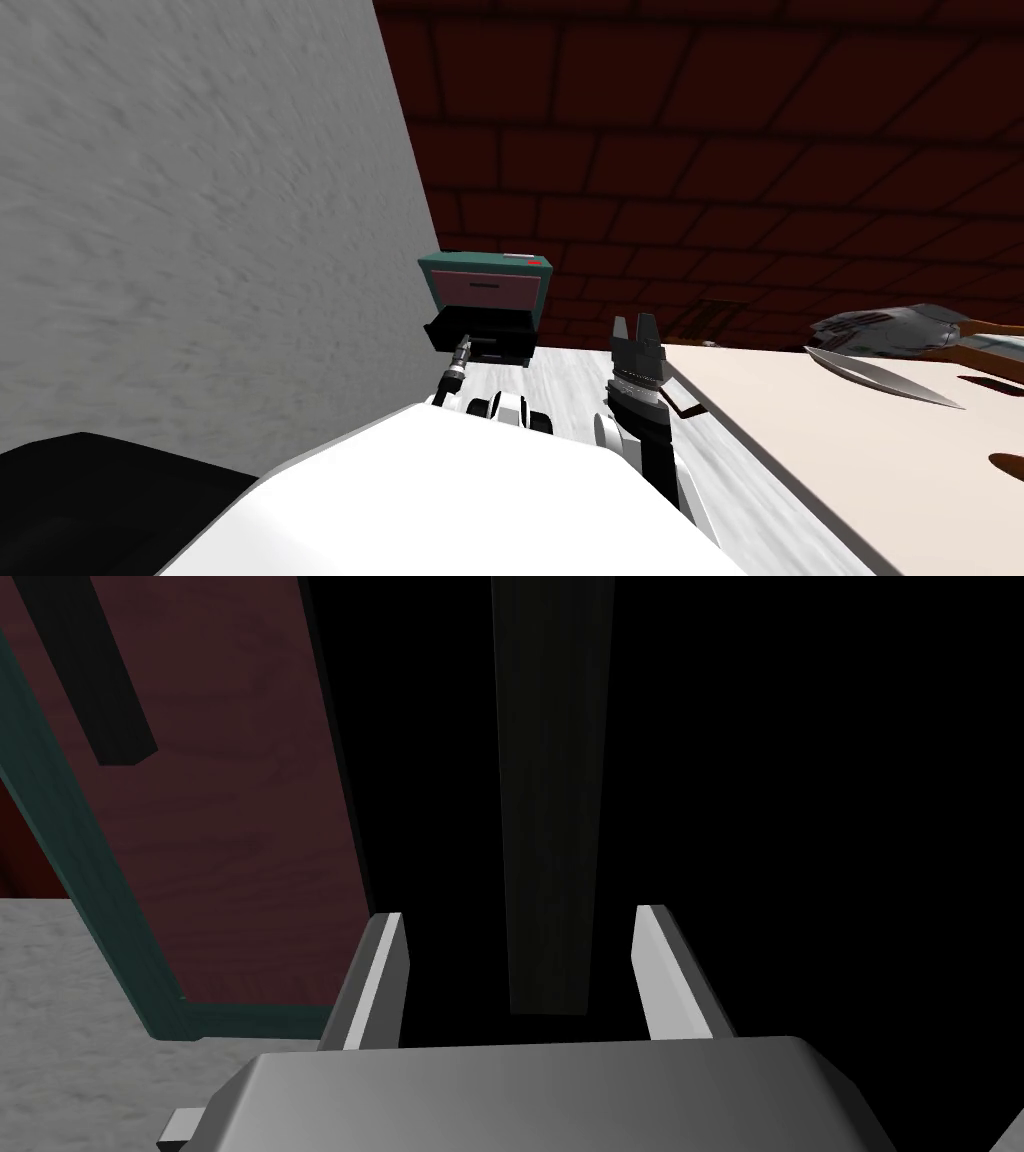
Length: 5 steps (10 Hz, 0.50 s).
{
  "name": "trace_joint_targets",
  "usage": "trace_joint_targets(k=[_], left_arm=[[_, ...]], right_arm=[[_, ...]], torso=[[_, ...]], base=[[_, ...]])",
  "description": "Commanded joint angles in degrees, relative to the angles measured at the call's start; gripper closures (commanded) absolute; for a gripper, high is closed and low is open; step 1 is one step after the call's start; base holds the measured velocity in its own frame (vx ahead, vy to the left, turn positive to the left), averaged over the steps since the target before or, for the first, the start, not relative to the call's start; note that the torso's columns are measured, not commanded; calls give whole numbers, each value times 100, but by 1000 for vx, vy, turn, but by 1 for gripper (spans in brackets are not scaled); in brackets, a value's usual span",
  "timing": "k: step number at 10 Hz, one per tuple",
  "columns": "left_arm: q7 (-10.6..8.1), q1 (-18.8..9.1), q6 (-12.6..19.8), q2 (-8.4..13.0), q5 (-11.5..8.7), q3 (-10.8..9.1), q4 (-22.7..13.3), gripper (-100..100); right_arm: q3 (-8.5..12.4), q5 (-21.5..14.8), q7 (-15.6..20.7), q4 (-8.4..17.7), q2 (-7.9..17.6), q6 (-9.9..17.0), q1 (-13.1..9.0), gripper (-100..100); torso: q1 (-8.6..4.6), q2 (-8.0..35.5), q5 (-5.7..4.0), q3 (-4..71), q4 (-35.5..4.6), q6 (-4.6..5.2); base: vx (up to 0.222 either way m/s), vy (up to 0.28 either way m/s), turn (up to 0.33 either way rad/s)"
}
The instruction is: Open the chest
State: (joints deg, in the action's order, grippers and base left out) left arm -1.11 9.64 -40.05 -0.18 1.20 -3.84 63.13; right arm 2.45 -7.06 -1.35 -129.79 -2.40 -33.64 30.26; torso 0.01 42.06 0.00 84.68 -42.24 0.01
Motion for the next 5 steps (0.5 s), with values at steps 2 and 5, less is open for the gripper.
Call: trace_joint_targets(k=[2, 5], left_arm=[[26, 129, 511, -88, 135, 400, 598, -100], [46, 268, 948, -169, 255, 753, 1167, -100]], right_arm=[[1, 0, 0, -1, 1, -1, 3, 0], [1, 0, 0, -1, 1, -1, 2, 0]], torso=[[11, -31, -1, 23, 2, 0], [-4, 39, -1, -21, -9, 0]], base=[[61, 40, 205], [39, 28, 193]])
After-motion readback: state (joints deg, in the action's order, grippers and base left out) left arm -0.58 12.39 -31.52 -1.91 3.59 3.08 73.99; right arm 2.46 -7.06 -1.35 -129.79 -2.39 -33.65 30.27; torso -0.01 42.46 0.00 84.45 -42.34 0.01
